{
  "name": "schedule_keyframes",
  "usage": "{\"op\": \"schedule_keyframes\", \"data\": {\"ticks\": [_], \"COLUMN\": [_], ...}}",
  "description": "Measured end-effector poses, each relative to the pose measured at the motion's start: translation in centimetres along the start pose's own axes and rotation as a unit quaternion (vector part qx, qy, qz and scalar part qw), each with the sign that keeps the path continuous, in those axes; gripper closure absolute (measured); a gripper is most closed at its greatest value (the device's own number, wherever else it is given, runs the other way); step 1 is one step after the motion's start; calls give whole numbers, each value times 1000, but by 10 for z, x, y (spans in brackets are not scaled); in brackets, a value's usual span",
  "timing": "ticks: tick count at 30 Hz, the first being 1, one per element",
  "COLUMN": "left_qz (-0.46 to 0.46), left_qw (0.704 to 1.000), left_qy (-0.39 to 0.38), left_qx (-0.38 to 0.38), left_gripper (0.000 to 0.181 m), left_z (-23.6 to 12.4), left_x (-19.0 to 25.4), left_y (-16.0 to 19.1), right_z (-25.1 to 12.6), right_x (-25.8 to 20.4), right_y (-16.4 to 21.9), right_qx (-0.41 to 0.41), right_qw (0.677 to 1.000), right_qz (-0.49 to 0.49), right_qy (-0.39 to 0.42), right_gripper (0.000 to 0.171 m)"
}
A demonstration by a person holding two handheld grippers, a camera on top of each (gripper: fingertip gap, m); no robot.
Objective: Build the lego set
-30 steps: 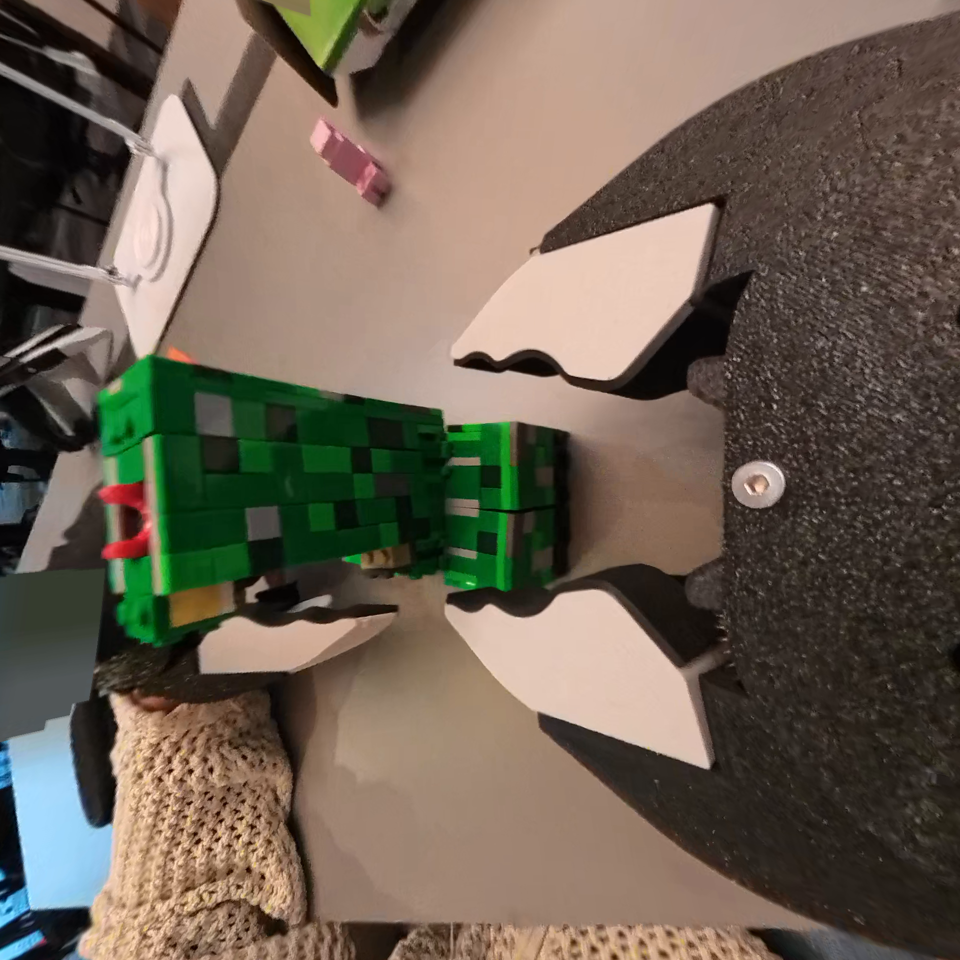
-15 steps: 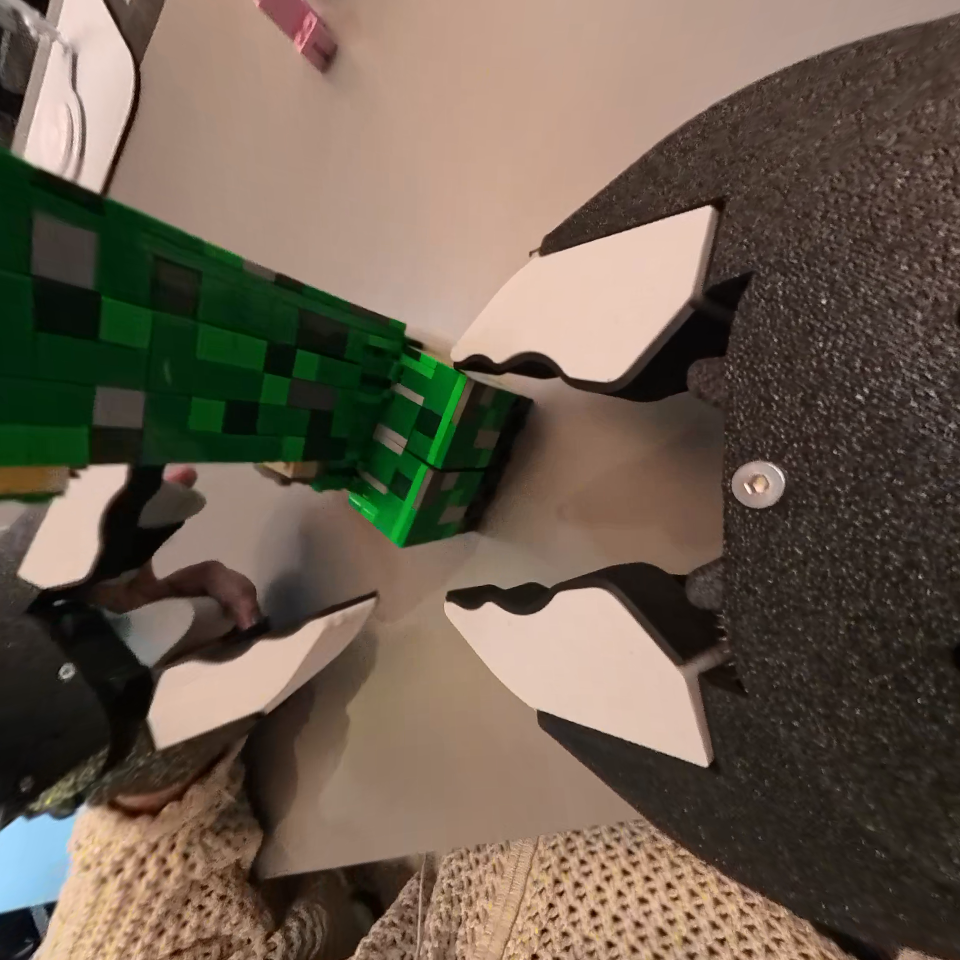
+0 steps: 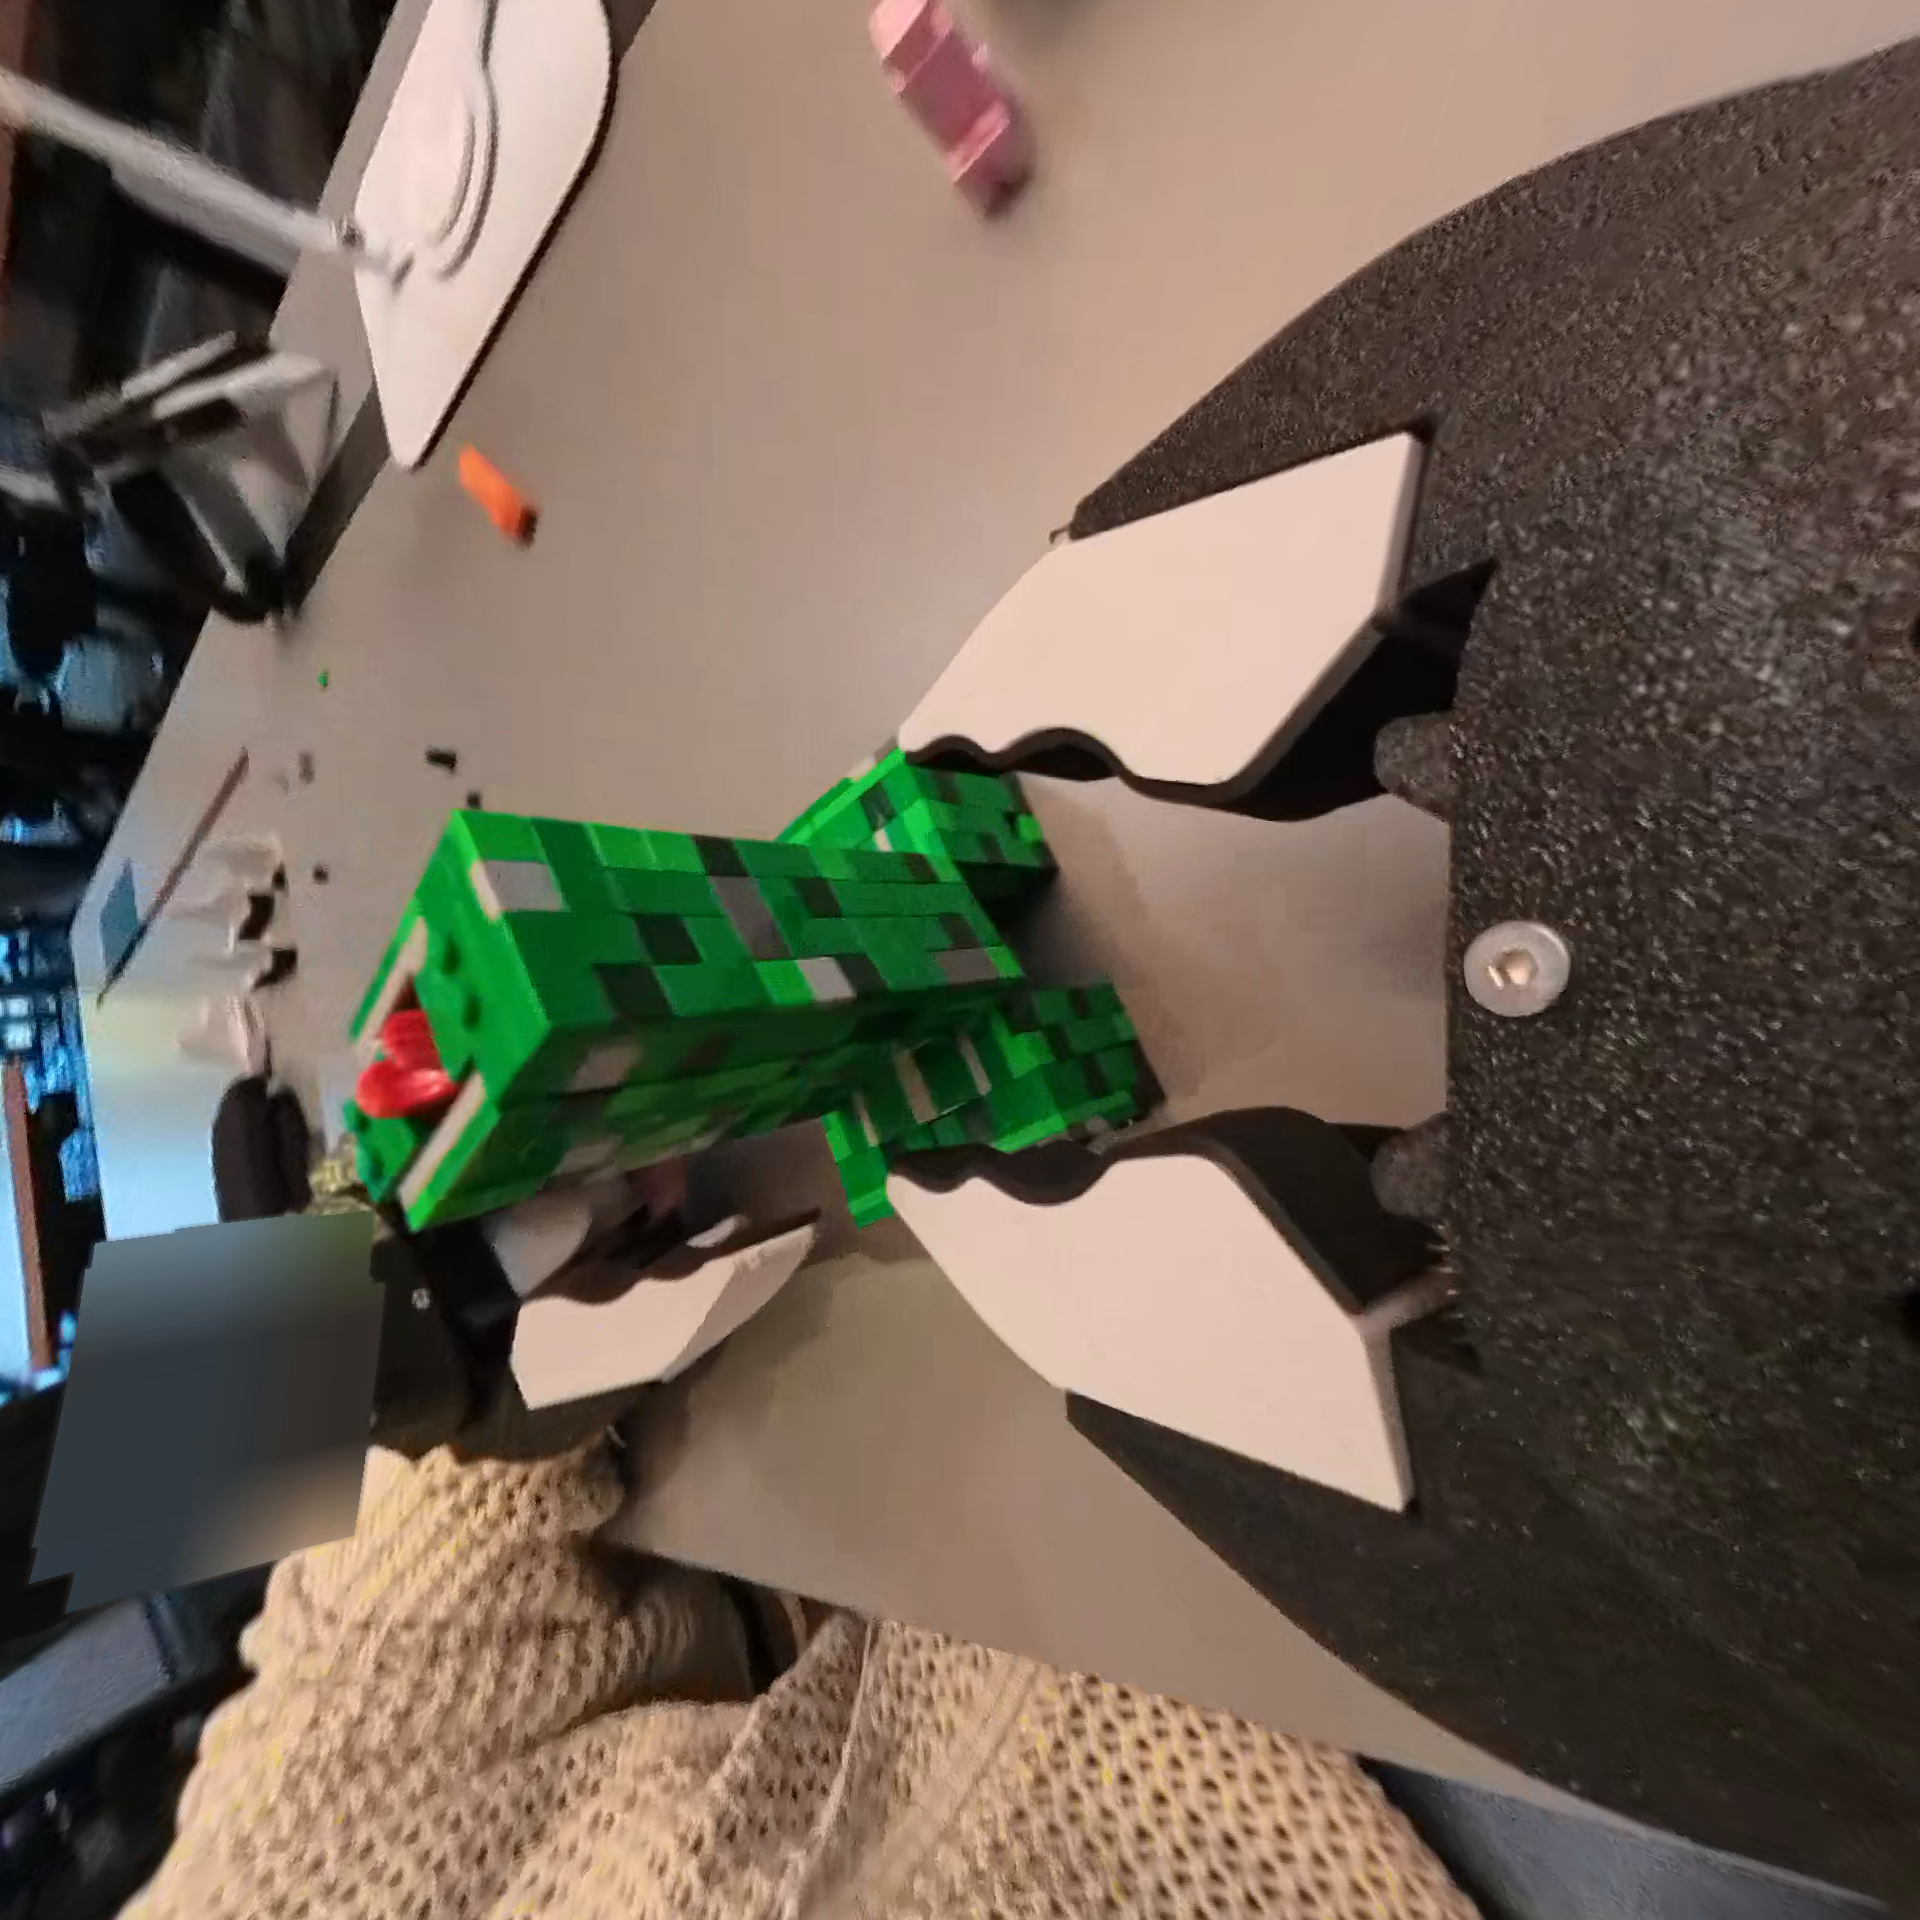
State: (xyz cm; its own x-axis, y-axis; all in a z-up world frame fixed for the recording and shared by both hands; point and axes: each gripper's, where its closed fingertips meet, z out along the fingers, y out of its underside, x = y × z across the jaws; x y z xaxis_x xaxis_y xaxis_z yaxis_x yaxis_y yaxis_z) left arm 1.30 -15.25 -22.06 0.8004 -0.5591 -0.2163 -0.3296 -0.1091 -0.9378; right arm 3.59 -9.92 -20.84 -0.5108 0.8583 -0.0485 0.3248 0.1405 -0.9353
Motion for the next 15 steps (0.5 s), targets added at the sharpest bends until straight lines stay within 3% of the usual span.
{"op": "schedule_keyframes", "data": {"ticks": [6,15], "left_qz": [-13,-19], "left_qw": [1000,1000], "left_qy": [-2,20], "left_qx": [14,7], "left_gripper": [150,155], "left_z": [0,2], "left_x": [-14,-10], "left_y": [-2,4], "right_z": [20,20], "right_x": [-5,-10], "right_y": [-10,-15], "right_qx": [0,3], "right_qw": [993,987], "right_qz": [-13,-42], "right_qy": [-116,-154], "right_gripper": [106,130]}}
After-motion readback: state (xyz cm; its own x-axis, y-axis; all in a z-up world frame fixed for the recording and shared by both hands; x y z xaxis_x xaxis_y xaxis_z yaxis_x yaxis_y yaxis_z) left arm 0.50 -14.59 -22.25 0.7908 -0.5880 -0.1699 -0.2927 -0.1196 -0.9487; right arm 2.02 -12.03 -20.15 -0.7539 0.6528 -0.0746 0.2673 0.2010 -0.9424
